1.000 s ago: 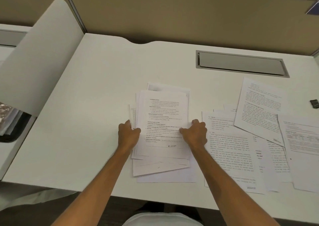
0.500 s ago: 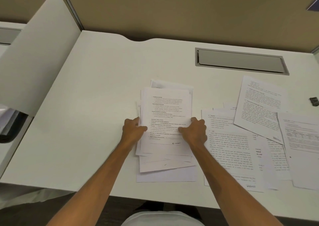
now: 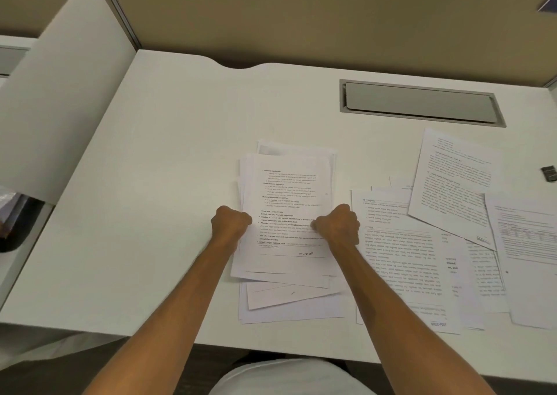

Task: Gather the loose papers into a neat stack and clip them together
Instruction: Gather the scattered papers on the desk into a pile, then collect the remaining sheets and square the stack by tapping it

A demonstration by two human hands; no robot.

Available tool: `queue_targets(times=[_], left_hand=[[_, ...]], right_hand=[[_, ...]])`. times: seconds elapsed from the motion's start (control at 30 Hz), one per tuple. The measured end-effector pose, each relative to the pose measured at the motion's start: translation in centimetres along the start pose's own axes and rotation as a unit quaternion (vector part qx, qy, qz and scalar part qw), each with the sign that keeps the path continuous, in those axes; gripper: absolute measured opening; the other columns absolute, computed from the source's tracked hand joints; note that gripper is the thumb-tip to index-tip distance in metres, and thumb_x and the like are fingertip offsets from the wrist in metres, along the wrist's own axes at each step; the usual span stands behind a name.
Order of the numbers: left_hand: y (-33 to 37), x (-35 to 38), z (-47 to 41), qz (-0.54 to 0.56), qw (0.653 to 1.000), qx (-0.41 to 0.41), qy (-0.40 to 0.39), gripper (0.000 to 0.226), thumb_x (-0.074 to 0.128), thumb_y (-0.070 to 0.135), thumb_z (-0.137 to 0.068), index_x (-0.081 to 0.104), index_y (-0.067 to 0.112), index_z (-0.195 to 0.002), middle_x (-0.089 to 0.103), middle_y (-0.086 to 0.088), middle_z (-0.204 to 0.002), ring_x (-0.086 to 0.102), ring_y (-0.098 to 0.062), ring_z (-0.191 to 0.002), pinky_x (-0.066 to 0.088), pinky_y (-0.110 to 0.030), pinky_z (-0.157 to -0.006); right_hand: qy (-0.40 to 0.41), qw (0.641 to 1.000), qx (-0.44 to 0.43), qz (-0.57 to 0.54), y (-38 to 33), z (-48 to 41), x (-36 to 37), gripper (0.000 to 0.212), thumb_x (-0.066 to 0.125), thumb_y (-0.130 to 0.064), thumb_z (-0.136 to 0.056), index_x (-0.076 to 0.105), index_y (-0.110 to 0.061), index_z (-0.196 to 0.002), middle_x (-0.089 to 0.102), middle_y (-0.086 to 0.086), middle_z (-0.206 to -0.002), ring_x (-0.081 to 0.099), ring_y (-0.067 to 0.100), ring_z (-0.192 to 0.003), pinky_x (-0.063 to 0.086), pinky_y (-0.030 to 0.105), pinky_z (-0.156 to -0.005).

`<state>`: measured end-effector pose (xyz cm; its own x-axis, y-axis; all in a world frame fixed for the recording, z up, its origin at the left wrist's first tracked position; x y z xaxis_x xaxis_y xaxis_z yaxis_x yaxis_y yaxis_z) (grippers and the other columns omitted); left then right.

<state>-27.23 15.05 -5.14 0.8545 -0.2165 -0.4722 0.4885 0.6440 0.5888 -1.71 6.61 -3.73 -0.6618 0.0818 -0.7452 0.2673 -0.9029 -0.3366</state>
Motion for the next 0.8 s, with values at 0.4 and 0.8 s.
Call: queue_targets(times=[0.4,0.8], left_hand=[[-0.3,0.4,0.5,0.037,0.999,0.002,-0.008,0.021,0.073,0.007,-0.084,0.058,0.001,-0.098,0.061,-0.011,-0.098,0.058,-0.028,-0.085,0.047,-0.03,-0.071],[-0.8,1.1,0.0,0.091,0.995,-0.01,-0.049,0.037,0.071,0.004,-0.082,0.06,0.0,-0.117,0.068,-0.016,-0.118,0.066,-0.035,-0.102,0.056,-0.046,-0.092]], right_hand=[[-0.005,1.0,-0.019,0.008,-0.2,0.1,-0.1,0.071,0.08,-0.015,-0.079,0.041,-0.005,-0.138,0.057,0.017,-0.132,0.059,0.036,-0.119,0.052,0.045,-0.093],[-0.036,0.997,-0.018,-0.063,0.1,-0.2,0.3,0.075,0.082,-0.014,-0.075,0.039,-0.008,-0.136,0.06,0.011,-0.124,0.062,0.032,-0.112,0.049,0.036,-0.085]])
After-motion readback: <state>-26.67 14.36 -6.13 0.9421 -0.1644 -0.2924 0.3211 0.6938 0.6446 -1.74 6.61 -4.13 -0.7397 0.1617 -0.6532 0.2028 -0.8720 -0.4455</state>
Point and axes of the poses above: each hand's wrist, its own z-axis away from the middle knuckle, its own x-axis out of the palm, y = z × x, the point moved 7 cm from there along -z, towards the middle knuckle
